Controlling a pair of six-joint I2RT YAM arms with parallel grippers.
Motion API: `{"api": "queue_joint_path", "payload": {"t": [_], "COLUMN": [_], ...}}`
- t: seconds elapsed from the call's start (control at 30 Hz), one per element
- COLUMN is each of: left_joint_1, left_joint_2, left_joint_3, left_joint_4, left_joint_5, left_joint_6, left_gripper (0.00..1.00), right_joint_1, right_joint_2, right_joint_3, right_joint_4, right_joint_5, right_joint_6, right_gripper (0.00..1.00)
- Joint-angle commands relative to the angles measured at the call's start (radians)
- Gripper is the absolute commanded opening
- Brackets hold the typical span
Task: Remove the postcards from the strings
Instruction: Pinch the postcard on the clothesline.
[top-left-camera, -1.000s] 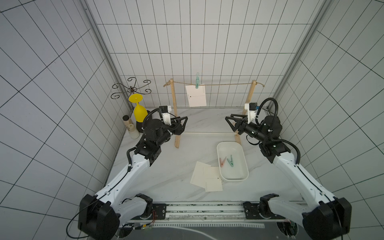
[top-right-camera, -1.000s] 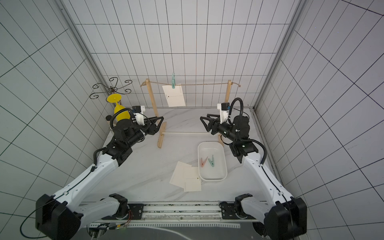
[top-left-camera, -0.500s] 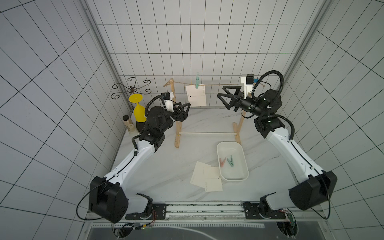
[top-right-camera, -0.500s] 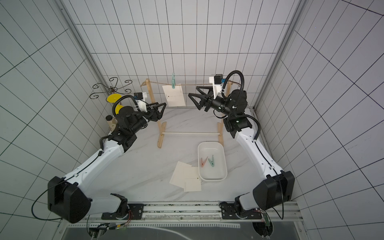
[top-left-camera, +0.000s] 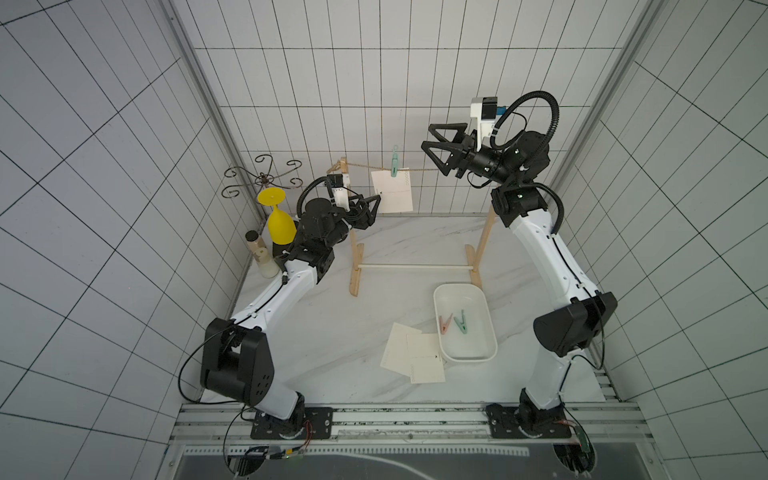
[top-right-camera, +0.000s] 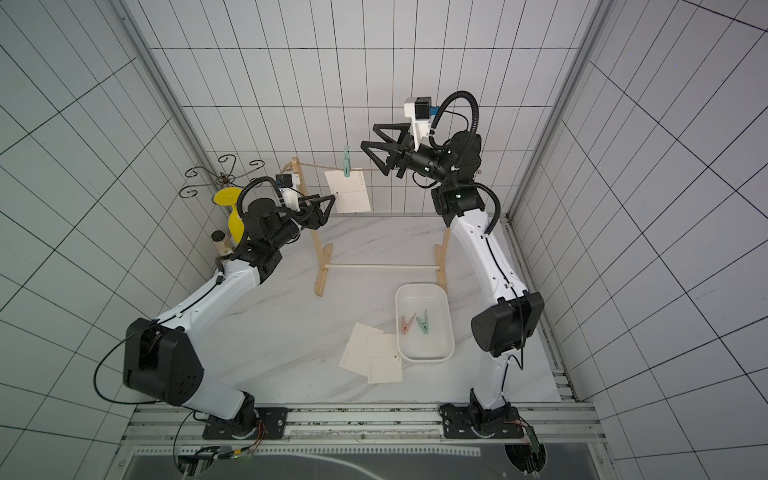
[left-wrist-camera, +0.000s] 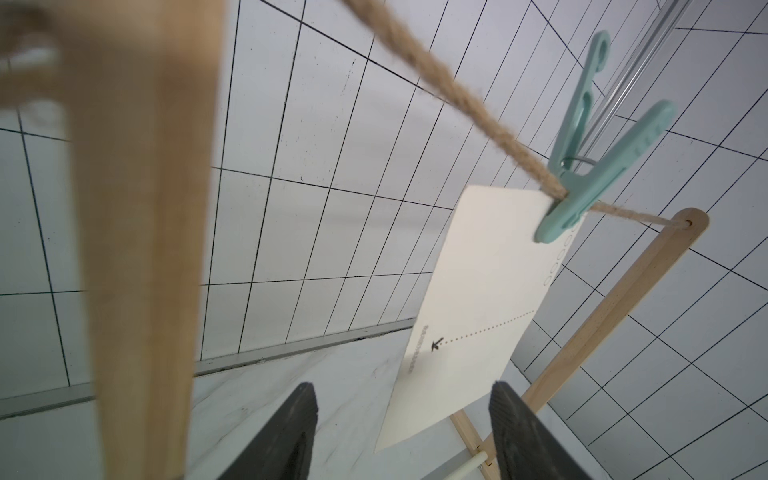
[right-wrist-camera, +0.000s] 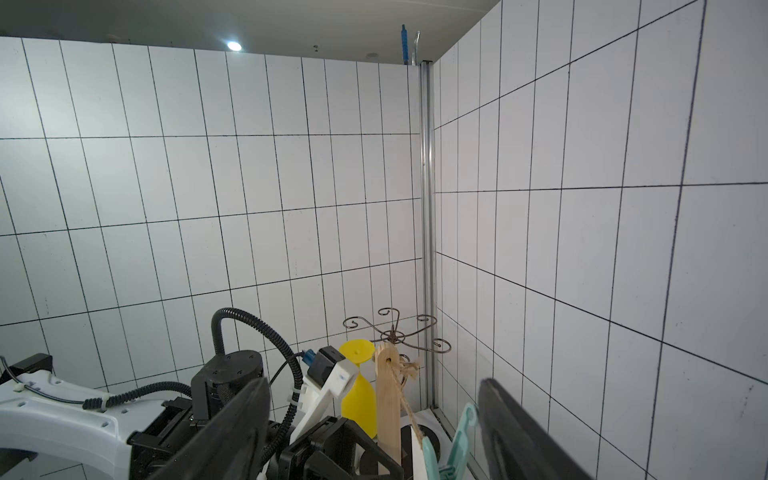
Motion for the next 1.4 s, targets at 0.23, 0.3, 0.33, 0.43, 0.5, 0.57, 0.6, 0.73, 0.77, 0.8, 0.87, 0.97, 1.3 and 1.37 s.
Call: {"api": "queue_joint_path", "payload": {"t": [0.23, 0.3, 0.33, 0.43, 0.5, 0.57, 0.6, 0.73, 0.77, 0.8, 0.87, 0.97, 1.3, 1.37], "left_joint_1": [0.006, 0.006, 0.006, 0.006, 0.006, 0.006, 0.006, 0.006, 0.005, 0.006, 0.005, 0.006, 0.006, 0.006], "left_joint_2": [0.093, 0.102, 0.108, 0.12, 0.125, 0.129, 0.132, 0.138, 0.138, 0.138, 0.135, 0.13, 0.109, 0.108], "left_joint_3": [0.097, 0.103, 0.107, 0.109, 0.11, 0.109, 0.109, 0.114, 0.114, 0.114, 0.11, 0.103, 0.077, 0.076], "left_joint_4": [0.086, 0.099, 0.101, 0.112, 0.122, 0.135, 0.139, 0.148, 0.15, 0.153, 0.157, 0.171, 0.185, 0.185], "left_joint_5": [0.14, 0.157, 0.162, 0.171, 0.183, 0.195, 0.199, 0.219, 0.224, 0.228, 0.236, 0.249, 0.278, 0.289], "left_joint_6": [-0.002, -0.006, -0.008, -0.015, -0.02, -0.03, -0.035, -0.046, -0.049, -0.051, -0.055, -0.06, -0.068, -0.071], "left_gripper": [0.66, 0.66, 0.66, 0.66, 0.66, 0.66, 0.66, 0.66, 0.66, 0.65, 0.62, 0.53, 0.31, 0.29], "right_joint_1": [0.001, 0.001, 0.001, 0.0, 0.001, 0.001, 0.001, 0.002, 0.003, 0.003, 0.003, 0.008, 0.031, 0.041], "right_joint_2": [0.123, 0.133, 0.136, 0.153, 0.164, 0.175, 0.18, 0.195, 0.198, 0.2, 0.206, 0.211, 0.221, 0.224], "right_joint_3": [0.216, 0.221, 0.221, 0.221, 0.226, 0.233, 0.237, 0.247, 0.247, 0.247, 0.247, 0.247, 0.263, 0.286], "right_joint_4": [0.004, 0.015, 0.024, 0.048, 0.063, 0.077, 0.081, 0.09, 0.09, 0.09, 0.089, 0.09, 0.039, -0.027], "right_joint_5": [-0.033, -0.031, -0.031, -0.031, -0.033, -0.031, -0.03, -0.028, -0.03, -0.032, -0.033, -0.031, -0.022, 0.002], "right_joint_6": [0.056, 0.065, 0.07, 0.092, 0.108, 0.121, 0.125, 0.134, 0.134, 0.134, 0.135, 0.135, 0.07, 0.012], "right_gripper": [0.79, 0.79, 0.79, 0.79, 0.79, 0.79, 0.78, 0.78, 0.78, 0.78, 0.77, 0.77, 0.75, 0.75]}}
